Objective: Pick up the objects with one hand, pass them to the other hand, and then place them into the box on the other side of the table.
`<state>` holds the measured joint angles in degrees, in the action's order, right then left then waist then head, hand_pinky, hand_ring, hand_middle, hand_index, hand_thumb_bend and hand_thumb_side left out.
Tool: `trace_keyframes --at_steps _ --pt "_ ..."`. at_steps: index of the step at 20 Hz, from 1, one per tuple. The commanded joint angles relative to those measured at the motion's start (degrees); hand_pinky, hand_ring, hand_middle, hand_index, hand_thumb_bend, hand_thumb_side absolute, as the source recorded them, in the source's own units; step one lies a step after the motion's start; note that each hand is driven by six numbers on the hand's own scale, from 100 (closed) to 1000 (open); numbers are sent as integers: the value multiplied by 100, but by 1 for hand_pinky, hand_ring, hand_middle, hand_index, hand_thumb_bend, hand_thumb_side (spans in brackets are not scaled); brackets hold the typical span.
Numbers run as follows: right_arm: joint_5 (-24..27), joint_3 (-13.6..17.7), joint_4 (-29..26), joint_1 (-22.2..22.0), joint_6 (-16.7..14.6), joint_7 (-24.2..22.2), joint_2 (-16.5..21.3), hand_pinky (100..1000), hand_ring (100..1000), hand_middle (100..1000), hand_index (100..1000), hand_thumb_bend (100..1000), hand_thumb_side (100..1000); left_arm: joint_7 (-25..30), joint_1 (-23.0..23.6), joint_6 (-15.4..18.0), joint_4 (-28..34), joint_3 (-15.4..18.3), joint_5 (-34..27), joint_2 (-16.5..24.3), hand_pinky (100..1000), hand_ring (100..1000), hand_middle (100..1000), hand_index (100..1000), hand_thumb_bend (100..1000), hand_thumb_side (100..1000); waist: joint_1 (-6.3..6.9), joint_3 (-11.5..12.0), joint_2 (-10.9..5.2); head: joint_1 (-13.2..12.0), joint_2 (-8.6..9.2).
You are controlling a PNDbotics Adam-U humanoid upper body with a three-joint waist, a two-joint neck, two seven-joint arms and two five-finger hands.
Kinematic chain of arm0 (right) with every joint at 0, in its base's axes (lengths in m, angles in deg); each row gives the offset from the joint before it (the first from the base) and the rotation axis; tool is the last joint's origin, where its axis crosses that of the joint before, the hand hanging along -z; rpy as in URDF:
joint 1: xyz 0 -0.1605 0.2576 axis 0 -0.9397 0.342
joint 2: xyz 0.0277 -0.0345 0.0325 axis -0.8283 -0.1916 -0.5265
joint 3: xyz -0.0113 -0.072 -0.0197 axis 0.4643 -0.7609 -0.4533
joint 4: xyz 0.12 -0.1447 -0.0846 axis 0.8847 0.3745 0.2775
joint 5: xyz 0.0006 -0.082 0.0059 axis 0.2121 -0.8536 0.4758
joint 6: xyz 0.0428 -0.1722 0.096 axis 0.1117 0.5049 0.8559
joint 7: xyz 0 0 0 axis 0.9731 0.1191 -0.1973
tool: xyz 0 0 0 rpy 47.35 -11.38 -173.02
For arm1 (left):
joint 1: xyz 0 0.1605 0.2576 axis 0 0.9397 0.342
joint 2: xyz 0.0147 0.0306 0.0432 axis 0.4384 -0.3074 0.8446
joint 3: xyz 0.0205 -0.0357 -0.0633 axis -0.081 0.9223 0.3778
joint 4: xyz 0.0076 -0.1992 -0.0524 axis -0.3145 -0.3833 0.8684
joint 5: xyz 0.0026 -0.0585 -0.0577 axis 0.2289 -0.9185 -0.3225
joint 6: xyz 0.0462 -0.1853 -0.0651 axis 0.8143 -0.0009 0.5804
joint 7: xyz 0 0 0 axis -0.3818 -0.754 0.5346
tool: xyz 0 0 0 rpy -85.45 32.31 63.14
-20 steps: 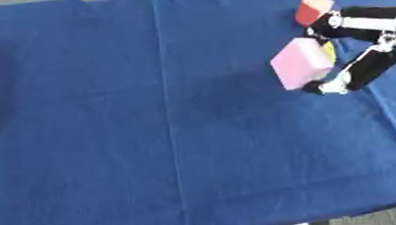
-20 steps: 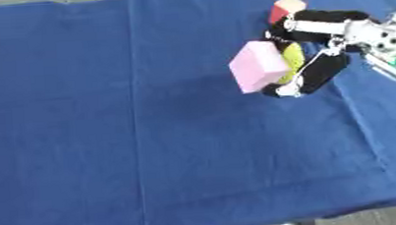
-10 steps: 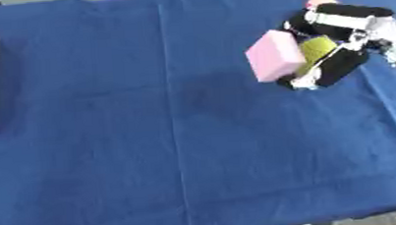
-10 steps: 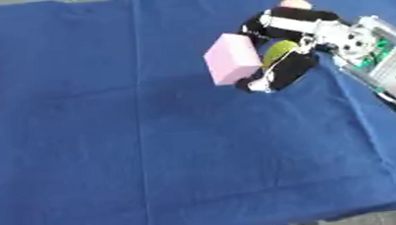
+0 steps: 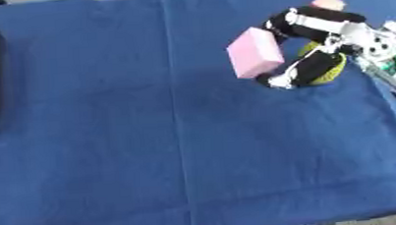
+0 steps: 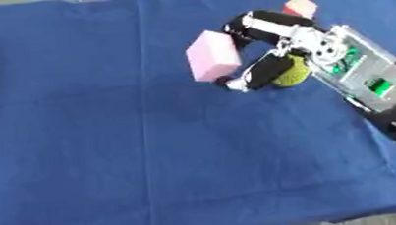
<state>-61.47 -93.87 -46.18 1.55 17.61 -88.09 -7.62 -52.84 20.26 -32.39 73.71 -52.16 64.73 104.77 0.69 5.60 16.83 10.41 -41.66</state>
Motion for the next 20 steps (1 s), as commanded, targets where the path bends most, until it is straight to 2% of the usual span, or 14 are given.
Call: trace_keyframes --at_steps 1,3,4,5,11,20 --pt "-160 28 38 170 77 66 -142 780 601 513 533 241 100 206 -61 -125 312 -98 189 315 845 835 779 840 413 701 10 12 -182 -26 29" --pt "-276 14 105 233 121 105 -302 779 601 513 533 239 100 359 -74 -221 505 -191 317 359 844 833 778 840 415 698 11 18 -197 -28 16" --pt "-327 7 145 262 135 133 -390 779 599 512 533 238 100 440 -83 -270 611 -239 370 379 843 832 778 840 515 689 12 20 -207 -25 7" --pt "-372 -1 187 288 139 166 -478 779 599 512 533 237 100 524 -93 -315 720 -287 418 399 842 831 777 840 417 695 14 24 -219 -23 0" --pt "-437 3 380 330 24 445 -980 776 594 509 533 227 100 966 -136 -588 1251 -509 595 504 839 826 774 838 412 695 29 41 -277 -11 -41" --pt "-489 -108 623 353 -67 574 -1457 775 591 507 532 222 100 1301 -188 -842 1590 -685 702 545 831 814 768 833 409 688 39 57 -308 15 -41"
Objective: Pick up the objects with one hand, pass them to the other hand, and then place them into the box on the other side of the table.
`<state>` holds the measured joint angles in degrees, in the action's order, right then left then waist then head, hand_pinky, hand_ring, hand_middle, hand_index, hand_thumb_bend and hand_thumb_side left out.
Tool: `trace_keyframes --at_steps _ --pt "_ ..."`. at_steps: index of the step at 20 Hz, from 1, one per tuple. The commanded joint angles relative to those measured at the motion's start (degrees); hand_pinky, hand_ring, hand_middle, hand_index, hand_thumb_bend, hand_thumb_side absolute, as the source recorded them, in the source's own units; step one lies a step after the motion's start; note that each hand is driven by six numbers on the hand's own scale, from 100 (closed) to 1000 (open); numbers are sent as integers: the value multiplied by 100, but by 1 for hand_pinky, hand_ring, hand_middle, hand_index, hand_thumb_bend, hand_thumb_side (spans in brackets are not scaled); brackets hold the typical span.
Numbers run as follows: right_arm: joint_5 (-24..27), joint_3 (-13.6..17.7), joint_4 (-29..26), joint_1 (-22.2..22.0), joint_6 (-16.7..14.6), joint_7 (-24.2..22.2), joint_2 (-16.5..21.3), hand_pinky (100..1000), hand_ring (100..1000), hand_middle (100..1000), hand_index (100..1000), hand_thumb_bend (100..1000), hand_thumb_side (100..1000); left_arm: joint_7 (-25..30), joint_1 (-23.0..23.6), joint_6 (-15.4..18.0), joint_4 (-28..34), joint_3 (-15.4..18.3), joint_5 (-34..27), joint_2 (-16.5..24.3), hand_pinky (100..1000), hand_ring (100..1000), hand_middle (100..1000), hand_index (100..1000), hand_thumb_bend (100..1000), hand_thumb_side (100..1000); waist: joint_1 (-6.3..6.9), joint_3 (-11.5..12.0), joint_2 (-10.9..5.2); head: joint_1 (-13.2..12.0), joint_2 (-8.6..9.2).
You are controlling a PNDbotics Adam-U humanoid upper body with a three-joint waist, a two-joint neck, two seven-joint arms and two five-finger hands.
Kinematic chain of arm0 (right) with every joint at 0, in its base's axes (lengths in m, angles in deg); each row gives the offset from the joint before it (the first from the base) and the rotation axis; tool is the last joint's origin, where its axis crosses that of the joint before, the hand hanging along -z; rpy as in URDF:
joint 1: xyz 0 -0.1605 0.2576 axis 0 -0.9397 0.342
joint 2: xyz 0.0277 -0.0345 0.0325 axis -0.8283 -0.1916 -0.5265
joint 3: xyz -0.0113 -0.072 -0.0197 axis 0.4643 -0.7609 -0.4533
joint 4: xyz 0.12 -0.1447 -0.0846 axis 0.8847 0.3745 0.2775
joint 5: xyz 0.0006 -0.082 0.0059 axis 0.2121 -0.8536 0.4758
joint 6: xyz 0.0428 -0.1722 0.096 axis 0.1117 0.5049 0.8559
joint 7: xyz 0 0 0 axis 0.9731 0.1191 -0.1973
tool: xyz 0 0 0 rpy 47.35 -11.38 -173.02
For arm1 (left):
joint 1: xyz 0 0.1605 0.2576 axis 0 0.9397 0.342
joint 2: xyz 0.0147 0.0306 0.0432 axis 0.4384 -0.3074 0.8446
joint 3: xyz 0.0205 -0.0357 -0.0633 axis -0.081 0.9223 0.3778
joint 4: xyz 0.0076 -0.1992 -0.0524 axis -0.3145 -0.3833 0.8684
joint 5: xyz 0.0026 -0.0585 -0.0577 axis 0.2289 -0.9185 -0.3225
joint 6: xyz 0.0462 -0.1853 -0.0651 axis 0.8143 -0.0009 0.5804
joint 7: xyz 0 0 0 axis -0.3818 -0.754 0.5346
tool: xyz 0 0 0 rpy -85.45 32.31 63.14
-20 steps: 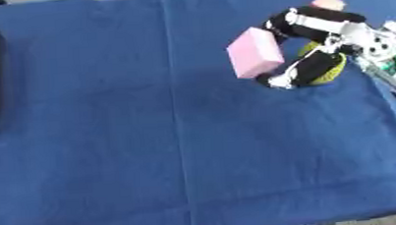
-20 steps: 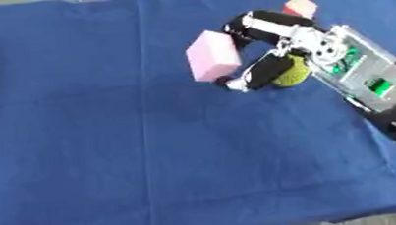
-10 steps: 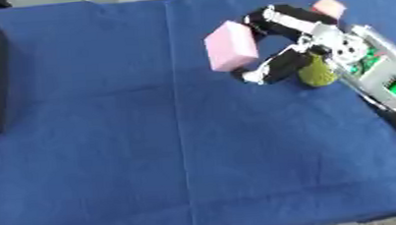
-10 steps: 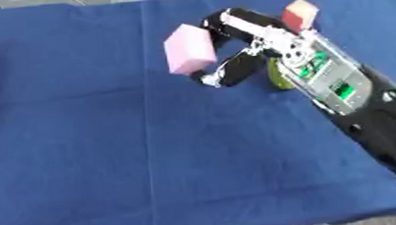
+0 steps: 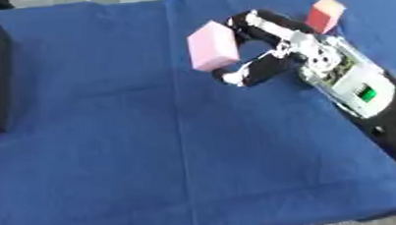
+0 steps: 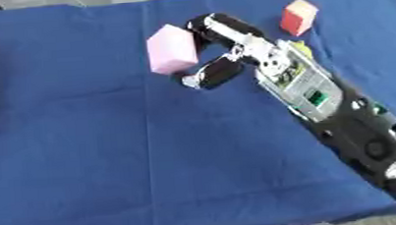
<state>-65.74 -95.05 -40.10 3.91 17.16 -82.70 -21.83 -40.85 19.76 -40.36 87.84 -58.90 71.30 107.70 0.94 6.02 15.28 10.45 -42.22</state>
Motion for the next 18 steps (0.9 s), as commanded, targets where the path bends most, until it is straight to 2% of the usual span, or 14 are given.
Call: trace_keyframes --at_steps 1,9,10,11,18 --pt "-84 1 49 121 -30 45 -94 775 591 507 532 222 100 158 -159 -65 250 -45 61 256 830 813 767 833 409 687 16 21 -154 15 14" --pt "-296 -34 363 130 -126 183 -505 774 589 506 532 224 100 779 -462 -392 1099 -393 183 205 831 814 771 833 405 694 43 97 -181 38 -17" --pt "-323 -36 403 130 -142 211 -555 774 589 506 531 254 100 850 -512 -447 1167 -434 186 170 831 815 771 832 404 695 45 107 -188 41 -23" --pt "-350 -34 438 129 -160 244 -608 774 588 505 531 223 100 910 -561 -502 1215 -474 176 132 831 815 773 833 398 696 47 114 -197 45 -28" --pt "-550 -55 601 174 -302 430 -899 774 569 505 531 226 100 1205 -812 -767 1280 -718 367 -141 834 819 776 832 380 679 46 139 -236 71 -49"
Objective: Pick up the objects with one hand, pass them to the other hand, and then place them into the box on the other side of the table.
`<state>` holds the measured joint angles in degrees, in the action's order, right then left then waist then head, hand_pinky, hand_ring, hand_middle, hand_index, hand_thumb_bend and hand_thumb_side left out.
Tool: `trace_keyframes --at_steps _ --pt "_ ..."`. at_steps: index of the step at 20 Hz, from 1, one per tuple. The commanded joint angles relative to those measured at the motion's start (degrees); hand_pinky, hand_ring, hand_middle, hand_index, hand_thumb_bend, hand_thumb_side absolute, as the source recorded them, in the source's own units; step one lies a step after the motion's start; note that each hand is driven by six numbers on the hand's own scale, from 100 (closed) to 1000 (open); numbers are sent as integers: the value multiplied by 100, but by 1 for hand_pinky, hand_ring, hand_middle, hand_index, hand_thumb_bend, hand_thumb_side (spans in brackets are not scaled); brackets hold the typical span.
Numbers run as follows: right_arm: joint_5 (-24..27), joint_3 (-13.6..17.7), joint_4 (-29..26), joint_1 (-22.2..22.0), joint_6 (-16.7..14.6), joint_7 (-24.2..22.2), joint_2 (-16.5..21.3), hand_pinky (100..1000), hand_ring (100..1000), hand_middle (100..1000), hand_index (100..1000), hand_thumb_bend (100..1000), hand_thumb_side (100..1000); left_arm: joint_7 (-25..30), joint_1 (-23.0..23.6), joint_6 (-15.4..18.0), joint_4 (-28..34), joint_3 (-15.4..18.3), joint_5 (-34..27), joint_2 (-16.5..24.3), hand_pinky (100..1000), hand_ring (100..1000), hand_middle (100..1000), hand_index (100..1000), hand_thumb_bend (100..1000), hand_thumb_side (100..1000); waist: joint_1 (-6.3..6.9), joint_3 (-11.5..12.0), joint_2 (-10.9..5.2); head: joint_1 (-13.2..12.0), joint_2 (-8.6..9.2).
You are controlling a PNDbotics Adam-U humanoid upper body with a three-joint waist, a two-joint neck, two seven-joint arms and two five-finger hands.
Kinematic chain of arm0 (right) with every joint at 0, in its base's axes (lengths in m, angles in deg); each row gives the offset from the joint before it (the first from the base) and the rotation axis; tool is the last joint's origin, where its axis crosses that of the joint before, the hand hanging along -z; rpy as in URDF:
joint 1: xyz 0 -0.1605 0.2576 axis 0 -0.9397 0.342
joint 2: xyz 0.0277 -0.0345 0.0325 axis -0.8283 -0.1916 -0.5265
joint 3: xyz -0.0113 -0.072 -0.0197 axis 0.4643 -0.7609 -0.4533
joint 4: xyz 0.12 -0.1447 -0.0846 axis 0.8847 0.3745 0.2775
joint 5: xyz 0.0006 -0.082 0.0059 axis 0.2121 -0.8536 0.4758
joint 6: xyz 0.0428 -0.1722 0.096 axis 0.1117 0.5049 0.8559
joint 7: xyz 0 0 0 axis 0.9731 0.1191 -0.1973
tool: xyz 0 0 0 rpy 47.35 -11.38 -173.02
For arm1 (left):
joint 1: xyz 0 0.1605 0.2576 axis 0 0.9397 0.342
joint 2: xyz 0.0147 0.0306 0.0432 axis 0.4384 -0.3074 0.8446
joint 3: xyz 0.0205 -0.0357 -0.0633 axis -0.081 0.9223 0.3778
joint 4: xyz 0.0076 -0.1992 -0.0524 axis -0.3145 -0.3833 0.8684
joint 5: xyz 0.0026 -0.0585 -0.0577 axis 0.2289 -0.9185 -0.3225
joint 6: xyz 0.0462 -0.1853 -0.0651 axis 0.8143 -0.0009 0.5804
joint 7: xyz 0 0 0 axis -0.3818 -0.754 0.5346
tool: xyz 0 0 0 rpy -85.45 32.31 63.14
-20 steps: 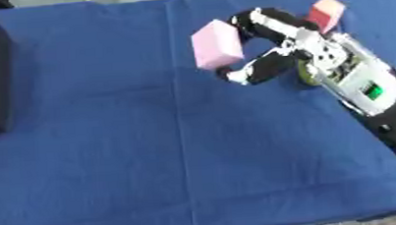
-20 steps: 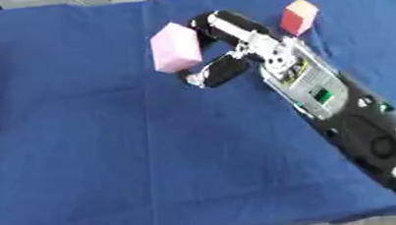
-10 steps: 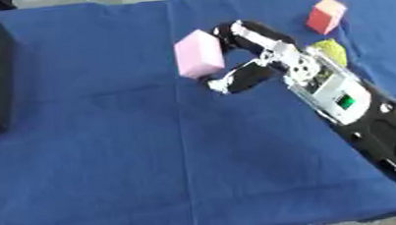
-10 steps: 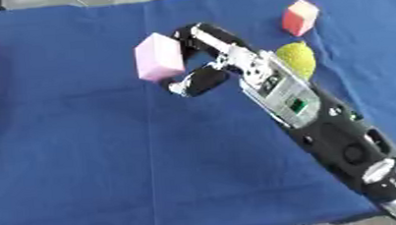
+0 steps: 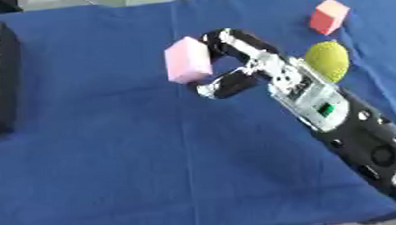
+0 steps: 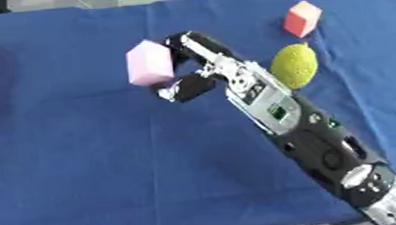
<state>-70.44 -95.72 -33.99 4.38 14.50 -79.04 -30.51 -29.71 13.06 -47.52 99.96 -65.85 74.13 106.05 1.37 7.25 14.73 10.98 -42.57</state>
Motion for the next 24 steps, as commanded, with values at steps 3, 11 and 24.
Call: trace_keyframes --at_steps 3,11,24 --pt "-120 0 40 140 -56 96 -100 774 566 505 531 228 100 247 -214 -126 19 -121 209 -39 839 825 784 833 375 679 6 23 -185 28 -21" --pt "-229 -14 197 168 -75 167 -296 774 565 504 531 226 100 582 -524 -166 -14 -357 483 -367 841 828 786 833 379 674 33 98 -222 90 -106" --pt "-373 2 429 195 -188 392 -539 774 563 486 530 227 100 941 -765 -251 -336 -635 794 -893 849 834 793 837 316 582 78 228 -285 211 -155"
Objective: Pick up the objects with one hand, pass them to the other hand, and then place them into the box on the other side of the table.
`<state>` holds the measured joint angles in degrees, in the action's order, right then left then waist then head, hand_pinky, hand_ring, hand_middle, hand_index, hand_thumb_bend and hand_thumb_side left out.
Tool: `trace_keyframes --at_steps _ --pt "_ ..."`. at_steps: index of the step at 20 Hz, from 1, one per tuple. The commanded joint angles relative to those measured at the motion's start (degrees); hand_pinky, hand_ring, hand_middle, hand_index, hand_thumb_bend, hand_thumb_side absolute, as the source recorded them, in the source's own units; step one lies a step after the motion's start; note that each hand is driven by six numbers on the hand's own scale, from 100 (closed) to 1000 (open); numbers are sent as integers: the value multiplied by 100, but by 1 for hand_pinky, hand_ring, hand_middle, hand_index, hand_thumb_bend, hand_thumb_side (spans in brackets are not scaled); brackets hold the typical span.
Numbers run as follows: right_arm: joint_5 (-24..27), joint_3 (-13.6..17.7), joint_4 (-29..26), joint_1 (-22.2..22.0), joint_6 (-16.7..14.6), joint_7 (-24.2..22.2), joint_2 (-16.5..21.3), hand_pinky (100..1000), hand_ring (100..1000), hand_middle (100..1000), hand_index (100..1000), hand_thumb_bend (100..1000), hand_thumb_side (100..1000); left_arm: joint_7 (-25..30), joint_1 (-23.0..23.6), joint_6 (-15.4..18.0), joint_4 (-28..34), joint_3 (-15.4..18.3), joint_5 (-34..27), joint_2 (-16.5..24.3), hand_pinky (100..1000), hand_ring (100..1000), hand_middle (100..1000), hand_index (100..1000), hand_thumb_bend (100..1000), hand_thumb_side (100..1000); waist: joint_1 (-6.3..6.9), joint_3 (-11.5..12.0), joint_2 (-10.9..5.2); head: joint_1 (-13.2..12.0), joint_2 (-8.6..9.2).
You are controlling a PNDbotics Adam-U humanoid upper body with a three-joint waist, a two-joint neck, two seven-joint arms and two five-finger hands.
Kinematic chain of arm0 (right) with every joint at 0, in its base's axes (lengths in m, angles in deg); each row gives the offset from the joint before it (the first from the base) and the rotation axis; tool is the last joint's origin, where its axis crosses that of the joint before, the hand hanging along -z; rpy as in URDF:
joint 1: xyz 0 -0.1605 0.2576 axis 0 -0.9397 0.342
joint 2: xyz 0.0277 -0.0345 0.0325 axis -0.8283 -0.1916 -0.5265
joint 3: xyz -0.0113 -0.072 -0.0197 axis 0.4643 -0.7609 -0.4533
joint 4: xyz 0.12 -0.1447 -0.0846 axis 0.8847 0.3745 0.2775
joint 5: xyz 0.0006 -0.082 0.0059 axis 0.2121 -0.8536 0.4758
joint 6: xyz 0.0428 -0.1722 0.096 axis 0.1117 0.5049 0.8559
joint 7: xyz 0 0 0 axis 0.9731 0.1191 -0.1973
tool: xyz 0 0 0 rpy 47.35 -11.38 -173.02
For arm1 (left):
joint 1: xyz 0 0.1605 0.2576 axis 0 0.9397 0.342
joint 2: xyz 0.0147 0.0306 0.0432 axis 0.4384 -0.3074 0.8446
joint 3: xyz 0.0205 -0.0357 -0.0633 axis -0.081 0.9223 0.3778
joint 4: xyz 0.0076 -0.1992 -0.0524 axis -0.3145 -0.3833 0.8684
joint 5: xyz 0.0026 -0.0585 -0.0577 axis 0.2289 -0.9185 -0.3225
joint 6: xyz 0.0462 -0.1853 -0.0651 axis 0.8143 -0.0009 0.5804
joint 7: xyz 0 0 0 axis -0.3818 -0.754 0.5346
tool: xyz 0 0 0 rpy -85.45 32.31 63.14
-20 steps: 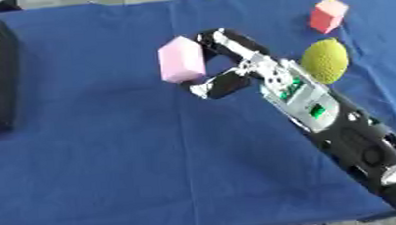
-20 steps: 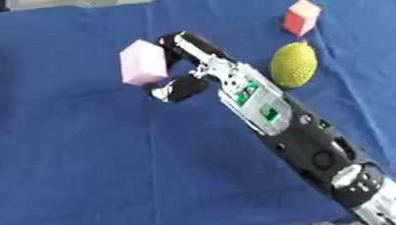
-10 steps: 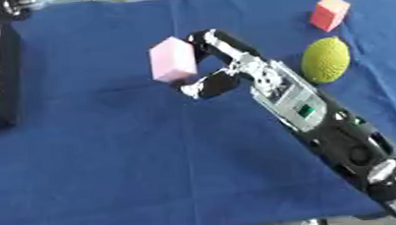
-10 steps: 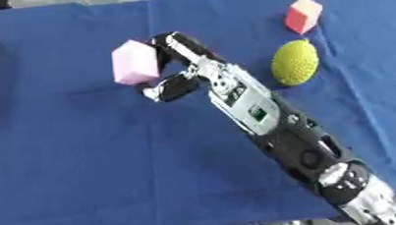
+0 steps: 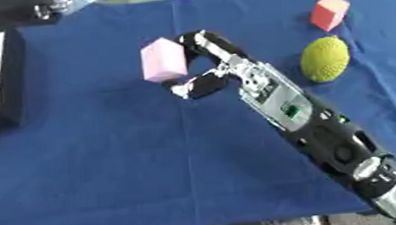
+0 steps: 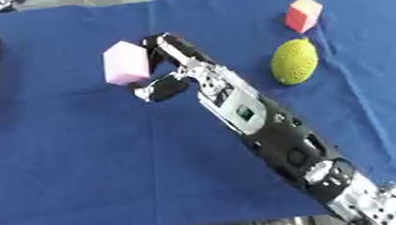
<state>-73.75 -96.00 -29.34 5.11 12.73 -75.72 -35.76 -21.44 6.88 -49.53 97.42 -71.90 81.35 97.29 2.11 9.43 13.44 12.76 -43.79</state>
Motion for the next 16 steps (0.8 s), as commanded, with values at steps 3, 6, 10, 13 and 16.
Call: trace_keyframes --at_steps 3,6,10,13,16 --pt "-70 25 -13 125 -12 95 -32 774 563 487 530 226 100 371 -229 -143 -269 -119 183 -130 852 836 796 837 322 594 5 31 -166 61 -33" --pt "-101 27 8 127 -13 120 -51 774 562 487 530 227 100 580 -347 -201 -423 -211 359 -270 850 834 795 836 327 605 16 64 -180 104 -33" --pt "-132 39 40 124 -8 164 -80 774 562 486 530 226 100 720 -450 -234 -698 -339 662 -483 848 833 793 836 329 606 36 96 -212 173 -33" --pt "-141 49 68 118 -4 191 -98 774 562 485 530 226 100 744 -455 -241 -882 -364 819 -580 849 833 794 836 326 600 46 101 -228 184 -33" --pt "-149 51 81 114 -4 205 -116 775 562 485 531 222 100 812 -447 -238 -1068 -412 950 -629 853 836 798 838 332 558 49 88 -235 190 -33"
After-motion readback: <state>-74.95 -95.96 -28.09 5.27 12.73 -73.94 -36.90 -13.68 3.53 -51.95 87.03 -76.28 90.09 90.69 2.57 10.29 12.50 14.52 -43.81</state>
